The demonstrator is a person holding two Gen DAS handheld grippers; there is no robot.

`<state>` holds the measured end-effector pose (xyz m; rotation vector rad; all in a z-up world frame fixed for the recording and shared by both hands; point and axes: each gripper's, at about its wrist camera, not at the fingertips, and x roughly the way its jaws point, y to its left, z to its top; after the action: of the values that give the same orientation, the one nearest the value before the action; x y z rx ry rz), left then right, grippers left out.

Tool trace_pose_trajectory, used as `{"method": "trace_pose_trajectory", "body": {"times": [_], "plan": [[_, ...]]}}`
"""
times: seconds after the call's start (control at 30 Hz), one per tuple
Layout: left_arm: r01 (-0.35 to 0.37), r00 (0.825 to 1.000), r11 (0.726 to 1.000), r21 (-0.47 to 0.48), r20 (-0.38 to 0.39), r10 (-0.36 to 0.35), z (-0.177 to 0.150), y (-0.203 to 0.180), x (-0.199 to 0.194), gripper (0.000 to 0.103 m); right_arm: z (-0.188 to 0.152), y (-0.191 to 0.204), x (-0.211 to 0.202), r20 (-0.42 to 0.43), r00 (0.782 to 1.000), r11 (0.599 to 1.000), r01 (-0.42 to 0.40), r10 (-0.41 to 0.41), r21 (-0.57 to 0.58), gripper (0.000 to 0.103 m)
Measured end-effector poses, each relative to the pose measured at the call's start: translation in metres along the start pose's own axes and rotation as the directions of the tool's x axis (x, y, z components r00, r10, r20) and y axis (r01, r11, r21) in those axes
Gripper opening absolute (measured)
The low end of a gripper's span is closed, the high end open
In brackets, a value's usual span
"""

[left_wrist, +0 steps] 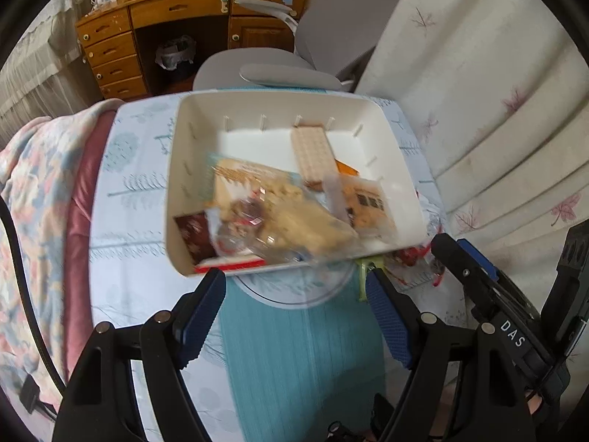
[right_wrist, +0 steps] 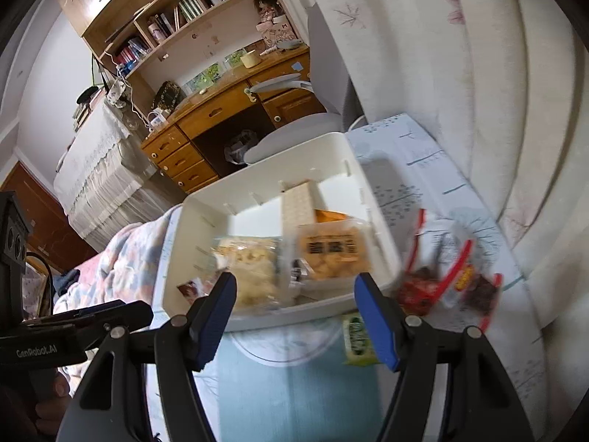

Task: Organize snacks
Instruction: 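Move both open tools back over the green packet and red-labelled bag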

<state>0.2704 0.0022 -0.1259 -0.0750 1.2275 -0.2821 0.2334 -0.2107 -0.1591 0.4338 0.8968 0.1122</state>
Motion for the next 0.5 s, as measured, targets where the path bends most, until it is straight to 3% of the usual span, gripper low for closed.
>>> {"method": "trace_pose_trajectory", "body": {"times": [0.5], "plan": [[-0.004, 0.996, 0.999, -0.047, -0.086, 0.0, -0.025, -0.076, 0.054, 0.08, -0.005, -0.081, -0.004, -0.091, 0.992, 0.993, 0.075, -0.083, -0.089, 0.067]]}}
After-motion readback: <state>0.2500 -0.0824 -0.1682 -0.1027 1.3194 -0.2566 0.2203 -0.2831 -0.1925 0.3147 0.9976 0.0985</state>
